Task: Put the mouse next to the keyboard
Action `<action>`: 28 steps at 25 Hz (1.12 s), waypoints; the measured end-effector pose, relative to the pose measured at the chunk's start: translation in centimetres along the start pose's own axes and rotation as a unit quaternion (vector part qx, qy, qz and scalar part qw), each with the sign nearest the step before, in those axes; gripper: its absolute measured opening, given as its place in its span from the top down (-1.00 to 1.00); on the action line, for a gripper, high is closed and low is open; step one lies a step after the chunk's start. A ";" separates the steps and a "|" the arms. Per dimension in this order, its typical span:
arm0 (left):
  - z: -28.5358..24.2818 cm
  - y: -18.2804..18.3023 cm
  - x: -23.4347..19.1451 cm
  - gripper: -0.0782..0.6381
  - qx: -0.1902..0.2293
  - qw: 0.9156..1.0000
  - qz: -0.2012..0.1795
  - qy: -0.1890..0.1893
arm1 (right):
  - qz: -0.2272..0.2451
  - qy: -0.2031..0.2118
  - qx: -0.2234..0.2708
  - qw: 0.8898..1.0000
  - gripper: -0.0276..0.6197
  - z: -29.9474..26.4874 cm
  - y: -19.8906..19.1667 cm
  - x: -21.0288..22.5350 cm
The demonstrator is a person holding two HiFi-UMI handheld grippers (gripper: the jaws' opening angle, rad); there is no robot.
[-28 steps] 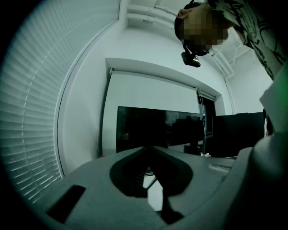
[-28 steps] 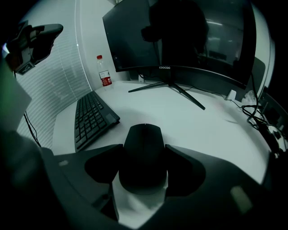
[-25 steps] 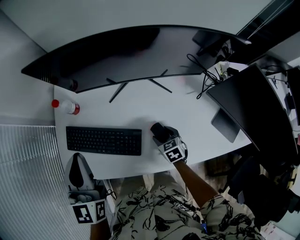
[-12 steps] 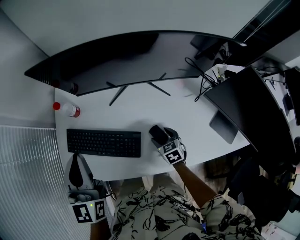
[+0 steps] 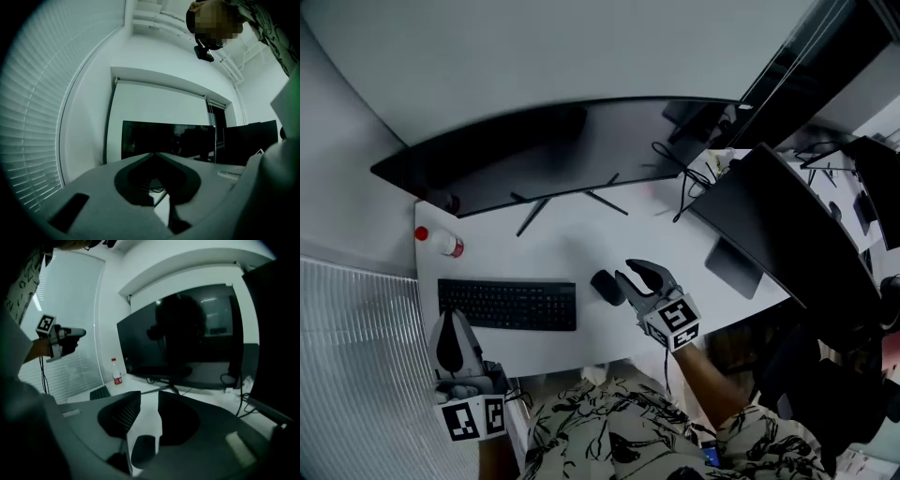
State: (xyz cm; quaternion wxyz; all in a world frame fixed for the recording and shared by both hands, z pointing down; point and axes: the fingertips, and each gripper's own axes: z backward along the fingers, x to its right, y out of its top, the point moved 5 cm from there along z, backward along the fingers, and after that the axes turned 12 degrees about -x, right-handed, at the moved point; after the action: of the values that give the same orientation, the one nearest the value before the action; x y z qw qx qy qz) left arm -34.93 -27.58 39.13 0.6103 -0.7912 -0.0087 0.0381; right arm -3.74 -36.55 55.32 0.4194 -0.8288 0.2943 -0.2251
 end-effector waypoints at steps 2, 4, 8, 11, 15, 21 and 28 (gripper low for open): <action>0.1 0.7 0.1 0.77 0.006 1.000 -0.003 0.000 | 0.000 -0.010 0.030 0.999 0.60 1.9 2.1 0.2; 0.2 1.3 0.2 0.77 0.013 1.000 -0.006 -0.001 | 0.002 -0.023 0.055 0.998 0.71 3.7 3.8 0.6; 0.4 2.4 0.3 0.77 0.026 1.000 -0.013 -0.002 | -0.007 -0.045 0.091 0.995 0.82 7.1 6.3 1.2; 0.6 3.1 0.4 0.77 0.037 0.999 -0.014 -0.001 | -0.028 -0.051 0.128 0.990 0.89 9.3 8.0 1.6; 1.1 3.9 0.6 0.77 0.052 0.999 -0.015 0.000 | -0.035 -0.064 0.176 0.982 0.90 12.7 10.3 1.8; 1.4 4.7 0.4 0.77 0.062 0.998 -0.021 0.000 | -0.023 -0.114 0.241 0.963 0.90 18.1 13.1 2.5; 2.2 5.5 -0.6 0.77 0.079 0.996 -0.027 0.009 | -0.009 -0.163 0.273 0.948 0.90 22.3 13.4 3.9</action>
State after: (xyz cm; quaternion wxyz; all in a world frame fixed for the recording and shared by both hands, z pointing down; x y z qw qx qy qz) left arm -35.87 -26.89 33.24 0.6719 -0.7401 -0.0218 0.0149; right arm 8.95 -33.00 32.55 0.6701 -0.7104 0.1411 -0.1622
